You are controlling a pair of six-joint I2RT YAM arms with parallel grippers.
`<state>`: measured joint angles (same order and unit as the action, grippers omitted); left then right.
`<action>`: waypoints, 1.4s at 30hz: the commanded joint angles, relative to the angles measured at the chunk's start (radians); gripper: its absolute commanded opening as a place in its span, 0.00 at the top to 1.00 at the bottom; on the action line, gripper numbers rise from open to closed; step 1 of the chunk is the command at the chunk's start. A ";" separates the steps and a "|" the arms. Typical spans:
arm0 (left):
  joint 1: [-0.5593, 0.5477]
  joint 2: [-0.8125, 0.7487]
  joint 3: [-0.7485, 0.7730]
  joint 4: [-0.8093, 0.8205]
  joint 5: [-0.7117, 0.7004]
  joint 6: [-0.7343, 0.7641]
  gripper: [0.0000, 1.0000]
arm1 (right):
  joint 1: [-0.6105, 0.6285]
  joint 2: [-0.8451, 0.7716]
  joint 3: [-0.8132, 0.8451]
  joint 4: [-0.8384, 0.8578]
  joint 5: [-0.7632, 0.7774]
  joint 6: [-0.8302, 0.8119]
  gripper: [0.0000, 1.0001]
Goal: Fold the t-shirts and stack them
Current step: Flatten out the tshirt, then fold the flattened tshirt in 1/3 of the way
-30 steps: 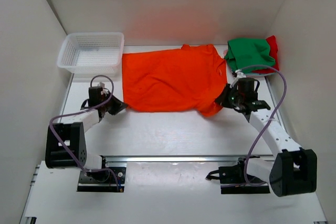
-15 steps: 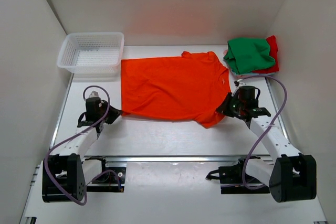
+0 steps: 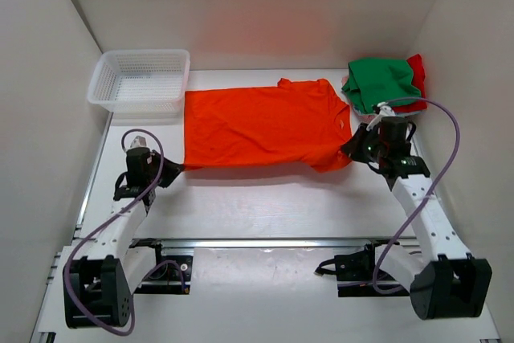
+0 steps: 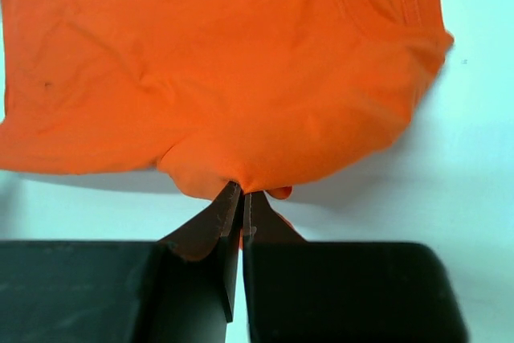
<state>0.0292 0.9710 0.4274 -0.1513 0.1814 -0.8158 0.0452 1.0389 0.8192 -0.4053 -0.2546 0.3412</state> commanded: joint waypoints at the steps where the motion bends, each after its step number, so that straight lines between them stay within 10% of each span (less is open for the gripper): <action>1: 0.005 -0.084 0.002 -0.062 -0.003 0.015 1.00 | 0.012 -0.118 -0.041 -0.078 -0.017 0.010 1.00; 15: -0.009 -0.151 -0.102 -0.085 -0.026 0.020 1.00 | 0.035 -0.093 -0.124 -0.084 -0.064 0.010 1.00; 42: 0.012 0.484 0.255 0.166 -0.007 0.030 1.00 | -0.028 0.659 0.488 0.013 -0.084 -0.087 1.00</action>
<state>0.0364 1.4292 0.6373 -0.0368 0.1635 -0.7975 0.0231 1.6608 1.2339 -0.4362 -0.3309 0.2756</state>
